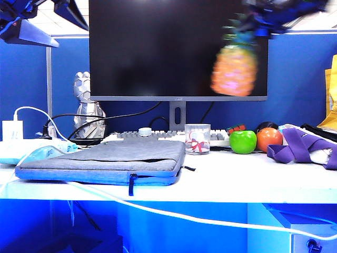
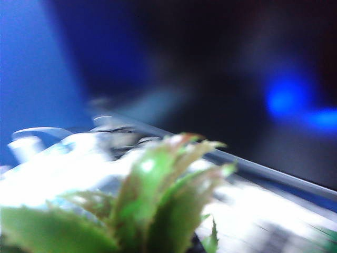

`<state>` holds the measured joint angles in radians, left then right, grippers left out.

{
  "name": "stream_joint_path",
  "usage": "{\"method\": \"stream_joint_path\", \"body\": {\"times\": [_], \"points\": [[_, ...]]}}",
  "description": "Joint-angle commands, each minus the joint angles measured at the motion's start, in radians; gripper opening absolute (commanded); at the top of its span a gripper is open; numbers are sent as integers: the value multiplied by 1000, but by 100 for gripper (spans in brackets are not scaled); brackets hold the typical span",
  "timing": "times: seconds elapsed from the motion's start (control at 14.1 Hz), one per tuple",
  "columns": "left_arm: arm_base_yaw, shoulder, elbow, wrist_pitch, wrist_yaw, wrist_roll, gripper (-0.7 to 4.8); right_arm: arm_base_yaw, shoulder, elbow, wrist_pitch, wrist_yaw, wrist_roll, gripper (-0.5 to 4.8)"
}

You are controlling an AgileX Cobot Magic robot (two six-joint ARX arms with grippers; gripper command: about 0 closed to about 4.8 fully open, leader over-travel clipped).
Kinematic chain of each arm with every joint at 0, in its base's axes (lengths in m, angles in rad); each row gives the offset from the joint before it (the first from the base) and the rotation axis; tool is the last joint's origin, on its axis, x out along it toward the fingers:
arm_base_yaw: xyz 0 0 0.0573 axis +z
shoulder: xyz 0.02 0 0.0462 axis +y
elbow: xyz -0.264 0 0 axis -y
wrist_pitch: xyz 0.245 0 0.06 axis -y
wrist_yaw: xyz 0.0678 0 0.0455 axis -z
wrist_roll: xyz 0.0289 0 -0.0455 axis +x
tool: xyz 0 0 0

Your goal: Pick up the pineapple and place it above the gray bag.

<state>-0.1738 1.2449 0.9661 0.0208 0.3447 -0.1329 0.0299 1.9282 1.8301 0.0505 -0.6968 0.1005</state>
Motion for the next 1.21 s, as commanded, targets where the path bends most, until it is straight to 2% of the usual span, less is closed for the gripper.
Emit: {"method": "stream_joint_path", "body": {"times": [0.07, 0.14, 0.28, 0.36, 0.71, 0.85, 1.21], "points": [[-2, -31, 53, -34, 14, 10, 479, 113, -18, 116, 27, -24, 1, -5], [-2, -42, 88, -69, -14, 48, 479, 156, -17, 150, 28, -23, 1, -5], [9, -52, 157, -175, -152, 113, 479, 253, -3, 184, 28, 0, -32, -5], [17, -61, 157, -187, -166, 118, 479, 290, 20, 184, 19, 6, -49, -5], [138, -71, 140, -221, -164, 140, 479, 319, 175, 184, 3, 14, -56, -5], [193, -66, 95, -198, -130, 135, 479, 319, 241, 184, 31, 20, -56, -5], [214, -63, 31, -155, -113, 113, 479, 373, 351, 185, 113, 47, -89, -5]]}}
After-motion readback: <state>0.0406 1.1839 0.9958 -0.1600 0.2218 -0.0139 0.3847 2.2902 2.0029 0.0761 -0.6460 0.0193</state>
